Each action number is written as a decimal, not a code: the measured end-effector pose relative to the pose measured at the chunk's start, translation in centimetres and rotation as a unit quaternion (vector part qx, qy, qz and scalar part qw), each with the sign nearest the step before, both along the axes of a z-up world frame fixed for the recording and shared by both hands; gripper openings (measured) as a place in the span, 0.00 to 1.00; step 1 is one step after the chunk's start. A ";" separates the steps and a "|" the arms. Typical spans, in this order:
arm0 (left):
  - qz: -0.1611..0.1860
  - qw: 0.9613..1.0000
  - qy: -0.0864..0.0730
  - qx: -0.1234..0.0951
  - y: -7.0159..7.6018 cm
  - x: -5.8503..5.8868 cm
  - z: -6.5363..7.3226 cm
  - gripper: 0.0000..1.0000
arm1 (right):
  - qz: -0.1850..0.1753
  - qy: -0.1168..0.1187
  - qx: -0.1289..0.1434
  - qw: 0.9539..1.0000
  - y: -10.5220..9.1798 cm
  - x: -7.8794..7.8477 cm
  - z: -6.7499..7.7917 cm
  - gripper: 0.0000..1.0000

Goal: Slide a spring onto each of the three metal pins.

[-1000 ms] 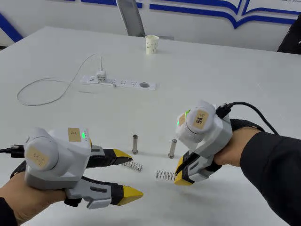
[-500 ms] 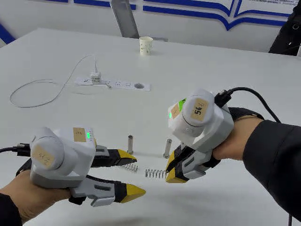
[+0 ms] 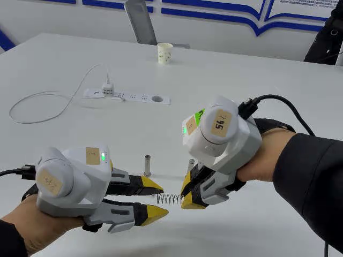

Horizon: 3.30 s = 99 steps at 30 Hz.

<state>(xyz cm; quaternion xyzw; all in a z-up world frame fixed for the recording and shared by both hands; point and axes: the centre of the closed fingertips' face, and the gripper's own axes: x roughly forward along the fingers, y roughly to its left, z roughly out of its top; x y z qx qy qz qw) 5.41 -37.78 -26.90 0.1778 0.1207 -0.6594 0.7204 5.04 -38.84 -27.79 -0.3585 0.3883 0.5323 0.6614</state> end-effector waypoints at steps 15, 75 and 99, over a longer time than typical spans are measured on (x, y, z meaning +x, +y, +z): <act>-0.005 1.000 -0.007 0.003 -0.1 -0.1 -0.2 0.12 | 0.012 -0.011 -0.001 1.000 0.4 -0.3 1.2 0.11; 0.002 0.999 0.003 -0.034 -0.4 -0.1 0.9 0.11 | 0.003 -0.014 0.064 0.998 3.1 0.1 3.7 0.12; 0.039 0.999 -0.001 -0.015 2.3 1.3 0.6 0.22 | -0.009 -0.027 0.005 1.000 -1.3 1.7 4.0 0.12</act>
